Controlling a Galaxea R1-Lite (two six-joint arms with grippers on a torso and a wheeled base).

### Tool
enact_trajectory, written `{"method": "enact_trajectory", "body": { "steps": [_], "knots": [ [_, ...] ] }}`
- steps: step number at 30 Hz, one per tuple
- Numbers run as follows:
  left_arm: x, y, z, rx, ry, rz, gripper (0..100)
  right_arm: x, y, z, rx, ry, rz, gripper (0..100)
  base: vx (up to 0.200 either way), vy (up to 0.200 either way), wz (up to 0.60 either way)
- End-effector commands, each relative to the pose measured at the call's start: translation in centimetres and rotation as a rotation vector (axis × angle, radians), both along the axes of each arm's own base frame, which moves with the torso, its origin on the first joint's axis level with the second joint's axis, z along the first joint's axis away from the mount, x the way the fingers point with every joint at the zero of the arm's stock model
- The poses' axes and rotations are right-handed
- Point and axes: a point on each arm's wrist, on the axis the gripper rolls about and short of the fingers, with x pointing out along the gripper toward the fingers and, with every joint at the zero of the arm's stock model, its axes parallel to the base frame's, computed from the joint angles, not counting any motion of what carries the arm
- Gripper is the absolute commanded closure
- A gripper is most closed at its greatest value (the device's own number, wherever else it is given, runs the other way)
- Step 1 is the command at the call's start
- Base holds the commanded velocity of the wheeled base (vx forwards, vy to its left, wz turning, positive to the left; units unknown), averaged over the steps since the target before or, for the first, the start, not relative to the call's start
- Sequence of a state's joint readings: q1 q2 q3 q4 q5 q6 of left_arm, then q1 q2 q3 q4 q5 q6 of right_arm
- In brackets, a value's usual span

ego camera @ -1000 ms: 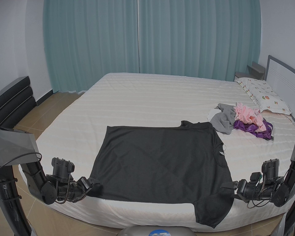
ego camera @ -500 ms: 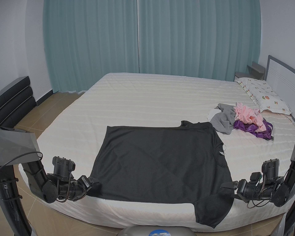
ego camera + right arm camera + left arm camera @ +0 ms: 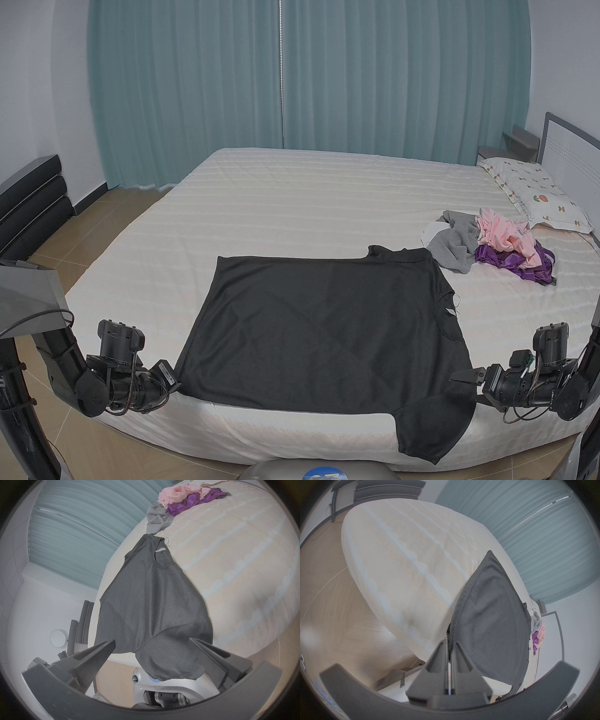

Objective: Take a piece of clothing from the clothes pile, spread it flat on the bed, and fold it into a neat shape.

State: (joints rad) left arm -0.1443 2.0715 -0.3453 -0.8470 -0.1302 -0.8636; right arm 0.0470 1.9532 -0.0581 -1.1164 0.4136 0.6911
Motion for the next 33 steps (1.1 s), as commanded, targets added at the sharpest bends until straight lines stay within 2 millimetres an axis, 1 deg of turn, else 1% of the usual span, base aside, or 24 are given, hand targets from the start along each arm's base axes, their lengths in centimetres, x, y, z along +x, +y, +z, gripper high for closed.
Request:
{"method": "enact_trajectory", "body": {
  "steps": [1,10,13,14,16,25,33],
  "knots": [
    [-0.1,0.1,0.4,-0.001,-0.011,0.002,100,0.0,0.0,0.0,-0.001,0.0,-0.001,0,0.0,0.0,0.0],
    [-0.1,0.1,0.0,-0.002,0.006,0.003,100,0.4,-1.0,-0.3,-0.013,0.007,-0.054,0,0.0,0.0,0.0],
    [-0.1,0.2,0.0,-0.004,0.004,0.002,100,0.6,-1.1,-0.8,-0.028,0.026,-0.069,0,0.0,0.0,0.0],
    [0.0,0.2,0.1,-0.007,0.001,0.003,100,0.7,-1.3,-1.3,-0.055,0.045,-0.091,0,0.0,0.0,0.0],
    [0.0,0.2,0.1,-0.007,0.001,0.003,100,1.0,-1.4,-1.7,-0.079,0.053,-0.109,0,0.0,0.0,0.0],
    [0.0,0.2,0.0,-0.008,0.004,0.002,100,1.5,-1.4,-2.4,-0.088,0.057,-0.117,0,0.0,0.0,0.0],
    [0.0,0.2,0.1,-0.008,0.003,0.002,100,2.1,-1.7,-3.8,-0.091,0.057,-0.132,0,0.0,0.0,0.0]
  ]
}}
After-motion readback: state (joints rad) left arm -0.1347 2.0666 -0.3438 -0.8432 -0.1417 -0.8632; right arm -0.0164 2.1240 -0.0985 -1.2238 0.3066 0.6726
